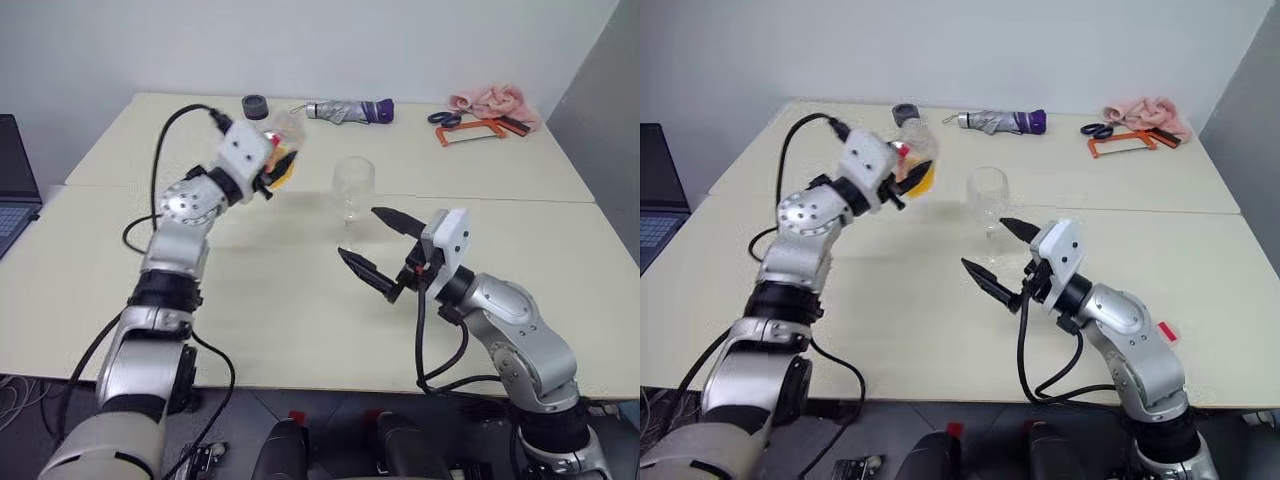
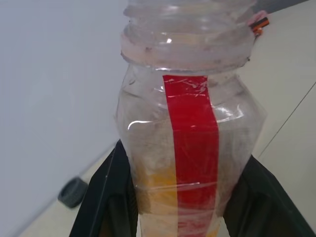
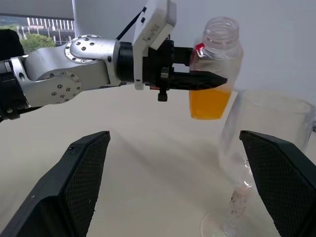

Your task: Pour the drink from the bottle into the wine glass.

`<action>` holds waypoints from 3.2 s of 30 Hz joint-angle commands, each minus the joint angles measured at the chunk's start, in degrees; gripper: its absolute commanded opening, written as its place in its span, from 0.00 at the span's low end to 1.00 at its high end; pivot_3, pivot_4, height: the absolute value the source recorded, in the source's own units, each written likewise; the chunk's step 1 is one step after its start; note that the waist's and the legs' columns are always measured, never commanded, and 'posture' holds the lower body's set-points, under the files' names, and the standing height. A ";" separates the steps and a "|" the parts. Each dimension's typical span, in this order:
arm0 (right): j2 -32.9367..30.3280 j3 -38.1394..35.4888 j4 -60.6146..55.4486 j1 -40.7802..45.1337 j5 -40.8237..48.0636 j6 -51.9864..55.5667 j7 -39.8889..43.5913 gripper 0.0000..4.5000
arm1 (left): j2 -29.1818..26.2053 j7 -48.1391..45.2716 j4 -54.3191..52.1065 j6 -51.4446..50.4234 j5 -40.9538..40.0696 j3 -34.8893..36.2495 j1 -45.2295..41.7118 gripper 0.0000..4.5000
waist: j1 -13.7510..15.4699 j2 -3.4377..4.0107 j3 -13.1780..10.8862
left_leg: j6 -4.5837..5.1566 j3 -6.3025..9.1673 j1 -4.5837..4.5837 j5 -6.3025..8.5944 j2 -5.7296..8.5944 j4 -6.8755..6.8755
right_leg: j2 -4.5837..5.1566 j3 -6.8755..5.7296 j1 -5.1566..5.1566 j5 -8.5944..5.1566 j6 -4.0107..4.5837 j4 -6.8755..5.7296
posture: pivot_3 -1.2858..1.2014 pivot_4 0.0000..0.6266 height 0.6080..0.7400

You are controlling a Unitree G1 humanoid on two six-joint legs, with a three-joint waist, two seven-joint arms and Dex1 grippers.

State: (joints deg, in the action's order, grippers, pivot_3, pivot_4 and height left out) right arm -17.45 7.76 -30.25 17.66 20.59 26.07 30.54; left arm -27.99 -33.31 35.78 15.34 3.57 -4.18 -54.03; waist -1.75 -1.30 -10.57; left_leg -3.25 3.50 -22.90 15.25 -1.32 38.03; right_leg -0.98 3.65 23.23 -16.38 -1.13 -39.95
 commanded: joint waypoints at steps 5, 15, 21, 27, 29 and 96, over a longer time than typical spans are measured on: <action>1.66 -0.61 2.23 2.49 -4.28 -2.45 -5.19 1.00 | -0.44 3.36 8.26 13.57 6.05 -2.29 -7.08 0.38 | -0.31 0.00 0.00 | 0.00 -0.13 0.01 0.00 -0.05 -0.07 | -0.01 0.10 0.09 0.00 0.00 -0.01 | 0.52 0.24 1.00; 3.88 -0.21 3.47 2.00 -7.78 -4.13 -8.84 1.00 | -0.30 9.63 18.19 25.89 15.07 -7.24 -13.57 0.38 | -0.08 0.00 0.00 | 0.01 -0.10 -0.05 0.00 0.04 -0.06 | 0.02 0.07 0.09 0.00 0.00 0.01 | 0.52 0.24 1.00; 4.41 -0.65 3.34 1.35 -8.57 -4.43 -9.46 1.00 | -1.12 13.99 22.01 29.99 19.78 -9.64 -15.99 0.38 | -0.13 0.00 0.00 | 0.01 -0.10 -0.04 0.00 0.03 -0.06 | 0.01 0.06 0.09 0.00 0.00 0.00 | 0.52 0.24 1.00; 4.39 -0.45 2.93 0.42 -8.91 -4.58 -9.84 1.00 | -2.26 19.73 24.36 32.41 25.48 -12.60 -18.23 0.38 | -0.10 0.00 0.00 | 0.01 -0.10 -0.04 0.00 0.03 -0.06 | 0.02 0.06 0.09 0.00 0.00 0.00 | 0.52 0.24 1.00; 4.48 -0.32 2.89 0.05 -9.08 -4.71 -10.04 1.00 | -2.67 21.89 24.87 33.09 27.33 -13.48 -18.89 0.38 | -0.09 0.00 0.00 | 0.01 -0.10 -0.04 0.00 0.04 -0.06 | 0.02 0.06 0.09 0.00 0.00 0.00 | 0.52 0.24 1.00; 6.79 2.95 3.21 -4.27 -11.68 -10.55 -10.29 1.00 | -6.25 41.03 31.59 32.63 42.36 -24.59 -26.97 0.38 | -0.10 0.00 0.00 | 0.00 -0.12 -0.03 0.00 0.07 -0.04 | 0.05 0.05 0.09 0.00 0.00 -0.04 | 0.52 0.24 1.00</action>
State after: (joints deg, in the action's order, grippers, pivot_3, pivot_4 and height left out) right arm -10.97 10.60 -25.84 13.28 8.96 16.84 20.15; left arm -33.07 6.29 67.73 47.92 46.14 -29.22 -78.38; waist -1.85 -1.29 -10.57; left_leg -3.25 3.38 -22.93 15.24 -1.25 37.99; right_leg -0.94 3.70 23.33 -16.38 -1.13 -39.99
